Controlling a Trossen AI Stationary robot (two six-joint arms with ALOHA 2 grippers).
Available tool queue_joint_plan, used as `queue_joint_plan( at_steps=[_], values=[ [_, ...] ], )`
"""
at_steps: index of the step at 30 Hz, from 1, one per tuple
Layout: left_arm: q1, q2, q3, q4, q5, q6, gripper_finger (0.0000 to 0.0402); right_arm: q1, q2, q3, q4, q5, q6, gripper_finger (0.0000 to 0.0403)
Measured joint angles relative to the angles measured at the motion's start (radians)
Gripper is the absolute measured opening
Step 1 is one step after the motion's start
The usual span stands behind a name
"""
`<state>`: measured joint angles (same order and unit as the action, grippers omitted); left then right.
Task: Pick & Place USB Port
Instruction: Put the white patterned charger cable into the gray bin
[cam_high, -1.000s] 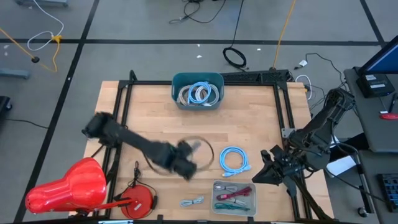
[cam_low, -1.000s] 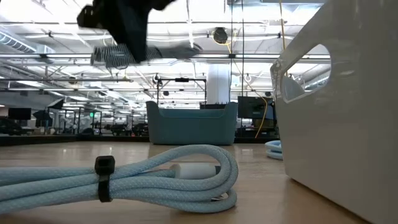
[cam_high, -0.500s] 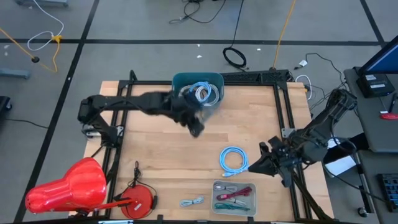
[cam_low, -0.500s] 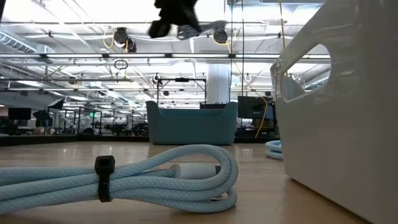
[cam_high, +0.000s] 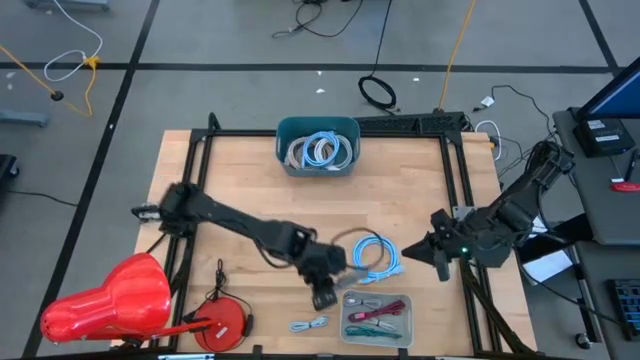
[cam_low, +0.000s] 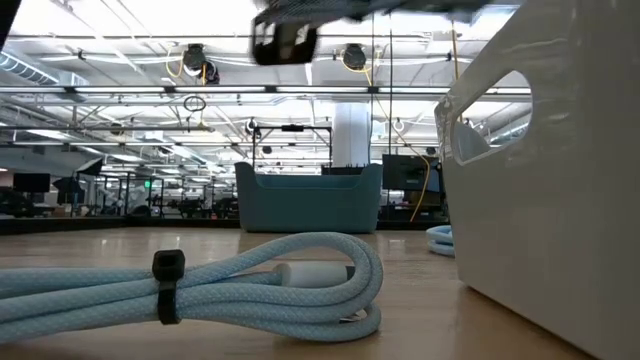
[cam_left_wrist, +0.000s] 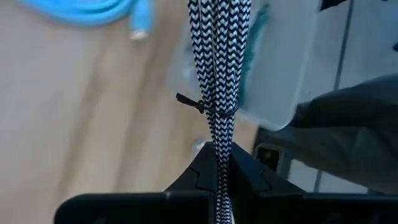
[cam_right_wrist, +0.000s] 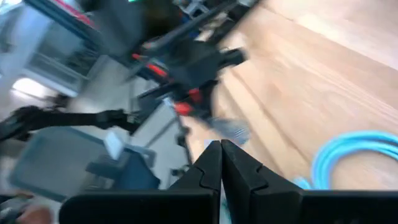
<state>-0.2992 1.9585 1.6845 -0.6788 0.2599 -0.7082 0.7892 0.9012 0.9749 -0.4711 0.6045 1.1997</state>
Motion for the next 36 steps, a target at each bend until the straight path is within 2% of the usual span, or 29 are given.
queue_joint_plan(
  at_steps=[5, 10, 12, 17, 22, 25, 30, 33, 36],
  values=[
    [-0.033, 0.195, 0.315, -0.074, -0.025, 0.048, 0.0012, -0.002, 0.0, -0.004, -0.088, -0.003, 0.049, 0.0],
    [-0.031, 0.396, 0.671, -0.247, -0.034, 0.118, 0.0012, -0.002, 0.0, -0.029, -0.083, -0.007, 0.049, 0.0],
    [-0.025, 0.407, 0.639, -0.212, -0.014, 0.118, 0.0012, -0.002, -0.001, -0.042, -0.086, -0.011, 0.05, 0.0],
    [-0.032, 0.417, 0.625, -0.269, -0.003, 0.14, 0.0012, -0.002, -0.013, -0.092, -0.08, -0.031, 0.097, 0.0],
    [-0.029, 0.429, 0.626, -0.185, -0.002, 0.149, 0.0012, -0.002, -0.026, -0.15, -0.065, -0.061, 0.146, 0.0],
    [-0.021, 0.426, 0.627, -0.125, -0.002, 0.137, 0.0012, -0.002, -0.031, -0.185, -0.018, -0.088, 0.161, 0.0],
    [-0.015, 0.427, 0.627, -0.117, -0.007, 0.116, 0.0012, -0.002, -0.032, -0.238, 0.155, -0.146, 0.106, 0.0],
    [-0.018, 0.414, 0.626, -0.042, -0.042, 0.069, 0.0012, -0.002, -0.033, -0.257, 0.252, -0.166, 0.053, 0.0],
    [-0.037, 0.356, 0.624, 0.062, -0.178, 0.051, 0.0012, -0.002, -0.037, -0.257, 0.31, -0.164, 0.006, 0.0]
  ],
)
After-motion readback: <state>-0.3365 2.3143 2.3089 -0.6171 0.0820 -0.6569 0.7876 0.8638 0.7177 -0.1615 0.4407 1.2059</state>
